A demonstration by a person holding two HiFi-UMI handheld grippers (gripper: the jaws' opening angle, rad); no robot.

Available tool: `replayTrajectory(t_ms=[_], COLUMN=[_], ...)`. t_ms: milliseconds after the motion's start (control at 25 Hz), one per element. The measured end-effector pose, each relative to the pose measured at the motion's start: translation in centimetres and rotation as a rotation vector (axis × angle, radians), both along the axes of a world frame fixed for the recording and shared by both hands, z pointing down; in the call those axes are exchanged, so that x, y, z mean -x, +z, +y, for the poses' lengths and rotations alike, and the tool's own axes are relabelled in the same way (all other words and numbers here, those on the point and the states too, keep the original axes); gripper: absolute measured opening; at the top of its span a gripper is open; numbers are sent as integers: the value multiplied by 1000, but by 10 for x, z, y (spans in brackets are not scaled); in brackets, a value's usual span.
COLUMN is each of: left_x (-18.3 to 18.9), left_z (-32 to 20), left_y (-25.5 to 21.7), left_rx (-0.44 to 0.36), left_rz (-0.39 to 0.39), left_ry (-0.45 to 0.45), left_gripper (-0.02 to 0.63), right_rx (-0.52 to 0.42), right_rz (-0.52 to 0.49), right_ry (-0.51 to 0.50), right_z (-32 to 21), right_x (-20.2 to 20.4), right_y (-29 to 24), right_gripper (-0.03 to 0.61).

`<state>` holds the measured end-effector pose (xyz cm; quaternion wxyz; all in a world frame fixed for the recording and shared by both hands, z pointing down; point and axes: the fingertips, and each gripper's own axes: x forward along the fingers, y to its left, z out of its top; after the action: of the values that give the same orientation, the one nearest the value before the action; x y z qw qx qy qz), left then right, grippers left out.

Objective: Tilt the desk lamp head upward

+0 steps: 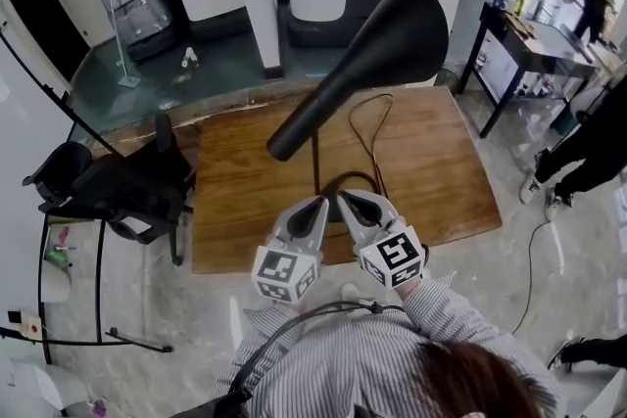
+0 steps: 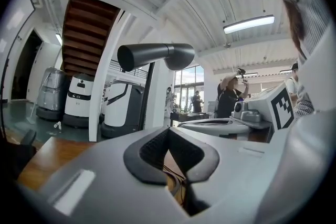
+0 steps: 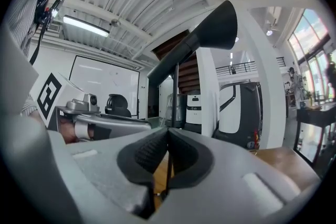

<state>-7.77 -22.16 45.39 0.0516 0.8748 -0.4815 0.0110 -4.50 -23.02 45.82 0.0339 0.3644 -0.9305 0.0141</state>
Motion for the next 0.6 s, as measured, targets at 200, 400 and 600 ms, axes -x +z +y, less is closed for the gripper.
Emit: replayTrajectory(t_ms=[200, 400, 600], left_x=[1, 3, 3], left_z=[-2, -6, -7], left_y=[3, 7, 7], left_rx=[7, 30, 43], left_rz=[-11, 22, 45], left_ry=[-3, -11, -15], left_gripper=[6, 6, 6], right_rx=[14, 21, 32], right_rz=[6, 24, 29], right_ry=[-11, -4, -5], right_z=[1, -3, -4], right_x=[5, 4, 3], right_y=[3, 7, 8], right_gripper=[2, 2, 2])
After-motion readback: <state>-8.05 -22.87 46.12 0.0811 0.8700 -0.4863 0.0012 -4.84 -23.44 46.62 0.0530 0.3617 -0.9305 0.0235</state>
